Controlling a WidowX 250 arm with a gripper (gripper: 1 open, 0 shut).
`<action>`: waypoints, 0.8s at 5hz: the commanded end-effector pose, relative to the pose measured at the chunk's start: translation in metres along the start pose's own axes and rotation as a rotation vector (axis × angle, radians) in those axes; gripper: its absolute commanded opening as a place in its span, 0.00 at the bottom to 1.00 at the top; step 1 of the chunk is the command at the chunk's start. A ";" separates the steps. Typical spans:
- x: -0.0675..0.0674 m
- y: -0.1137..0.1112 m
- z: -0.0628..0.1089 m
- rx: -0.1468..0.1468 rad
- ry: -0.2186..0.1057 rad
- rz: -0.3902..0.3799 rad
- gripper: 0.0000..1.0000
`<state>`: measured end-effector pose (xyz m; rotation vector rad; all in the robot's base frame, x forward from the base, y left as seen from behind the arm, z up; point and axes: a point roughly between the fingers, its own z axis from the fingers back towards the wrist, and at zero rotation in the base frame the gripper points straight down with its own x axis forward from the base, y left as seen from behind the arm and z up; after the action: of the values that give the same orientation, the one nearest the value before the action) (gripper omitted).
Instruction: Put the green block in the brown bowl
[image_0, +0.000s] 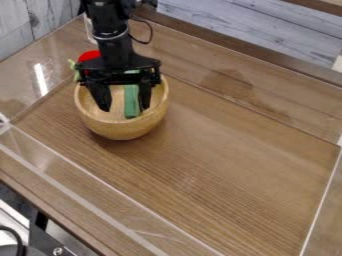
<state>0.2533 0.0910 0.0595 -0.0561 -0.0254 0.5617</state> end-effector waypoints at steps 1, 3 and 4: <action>0.012 -0.007 0.006 -0.001 -0.038 -0.009 1.00; 0.019 -0.009 0.011 0.006 -0.034 -0.004 0.00; 0.017 -0.003 0.025 -0.001 -0.028 0.003 0.00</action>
<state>0.2597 0.0942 0.0655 -0.0547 0.0220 0.5616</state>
